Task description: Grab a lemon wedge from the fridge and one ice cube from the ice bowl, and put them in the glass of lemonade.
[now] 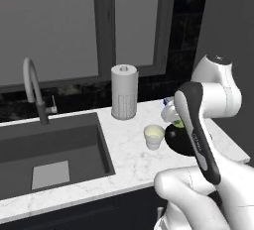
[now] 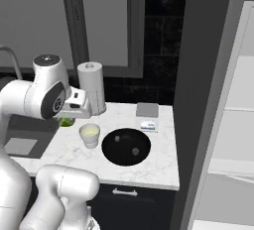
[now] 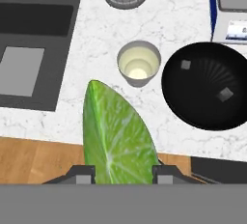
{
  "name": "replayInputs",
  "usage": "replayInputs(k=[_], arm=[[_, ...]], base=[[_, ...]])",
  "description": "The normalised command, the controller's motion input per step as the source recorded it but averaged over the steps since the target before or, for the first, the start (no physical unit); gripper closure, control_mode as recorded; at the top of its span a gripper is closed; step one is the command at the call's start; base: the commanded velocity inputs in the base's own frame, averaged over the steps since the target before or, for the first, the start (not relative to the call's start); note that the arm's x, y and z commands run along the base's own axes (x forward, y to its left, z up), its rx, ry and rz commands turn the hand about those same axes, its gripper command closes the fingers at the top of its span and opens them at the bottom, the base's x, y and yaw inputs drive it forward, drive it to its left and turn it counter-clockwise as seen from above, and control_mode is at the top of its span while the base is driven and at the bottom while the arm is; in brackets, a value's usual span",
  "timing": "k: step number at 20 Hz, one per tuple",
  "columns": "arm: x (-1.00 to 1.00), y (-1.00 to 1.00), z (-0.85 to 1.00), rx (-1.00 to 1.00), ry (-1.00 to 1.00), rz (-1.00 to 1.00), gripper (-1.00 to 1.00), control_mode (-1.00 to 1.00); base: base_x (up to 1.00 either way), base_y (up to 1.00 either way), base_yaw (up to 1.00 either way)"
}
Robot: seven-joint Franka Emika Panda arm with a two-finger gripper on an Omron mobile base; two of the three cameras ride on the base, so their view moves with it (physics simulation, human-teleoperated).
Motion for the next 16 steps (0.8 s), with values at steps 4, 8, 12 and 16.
replayInputs(k=[4, 8, 12, 16], arm=[[0.73, 0.24, -0.44, -0.02, 0.0, -0.05, 1.0, -1.0], [0.42, 0.01, -0.86, -0.06, 0.0, -0.1, 1.0, -1.0], [0.24, 0.0, -0.68, -0.04, 0.0, -0.08, 1.0, -1.0], [0.27, 0.0, -0.08, 0.0, 0.0, 0.0, 1.0, -1.0]], base=[[0.0, 0.0, 0.0], [0.0, 0.0, 0.0], [0.0, 0.0, 0.0], [0.0, 0.0, 0.0]])
